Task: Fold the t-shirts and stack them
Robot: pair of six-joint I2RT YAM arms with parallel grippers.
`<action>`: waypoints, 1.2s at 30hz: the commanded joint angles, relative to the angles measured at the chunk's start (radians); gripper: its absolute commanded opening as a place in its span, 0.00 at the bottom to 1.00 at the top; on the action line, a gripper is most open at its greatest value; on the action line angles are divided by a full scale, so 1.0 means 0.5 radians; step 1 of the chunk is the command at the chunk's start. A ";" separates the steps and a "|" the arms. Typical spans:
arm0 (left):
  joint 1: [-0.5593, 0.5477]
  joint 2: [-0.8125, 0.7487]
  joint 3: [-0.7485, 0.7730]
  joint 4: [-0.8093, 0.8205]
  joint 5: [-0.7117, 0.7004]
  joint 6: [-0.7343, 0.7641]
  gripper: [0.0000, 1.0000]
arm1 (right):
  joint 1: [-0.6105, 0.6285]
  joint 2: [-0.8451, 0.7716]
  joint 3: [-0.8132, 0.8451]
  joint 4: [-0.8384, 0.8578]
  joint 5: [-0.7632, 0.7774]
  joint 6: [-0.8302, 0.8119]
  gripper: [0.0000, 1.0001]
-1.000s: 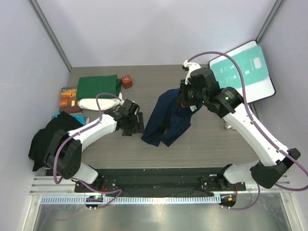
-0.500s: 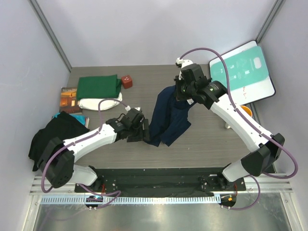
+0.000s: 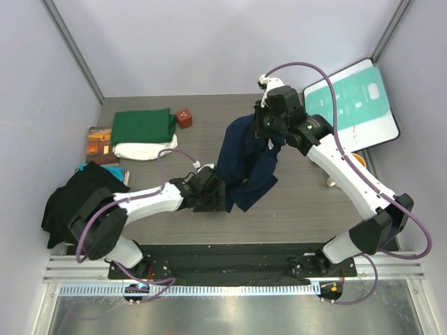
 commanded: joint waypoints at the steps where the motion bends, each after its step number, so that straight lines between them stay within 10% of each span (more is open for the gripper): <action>1: -0.026 0.287 0.122 0.190 -0.135 -0.060 0.70 | 0.003 -0.031 0.113 0.176 -0.016 0.012 0.01; 14: -0.060 0.533 0.208 0.292 -0.252 -0.088 0.62 | -0.003 -0.108 0.082 0.176 -0.031 -0.018 0.01; 24: -0.090 0.564 0.187 0.286 -0.252 -0.057 0.00 | -0.024 -0.142 0.042 0.167 -0.022 -0.034 0.01; 36: -0.090 0.276 0.113 0.074 -0.604 -0.066 0.00 | -0.061 -0.246 0.005 0.121 0.070 -0.049 0.01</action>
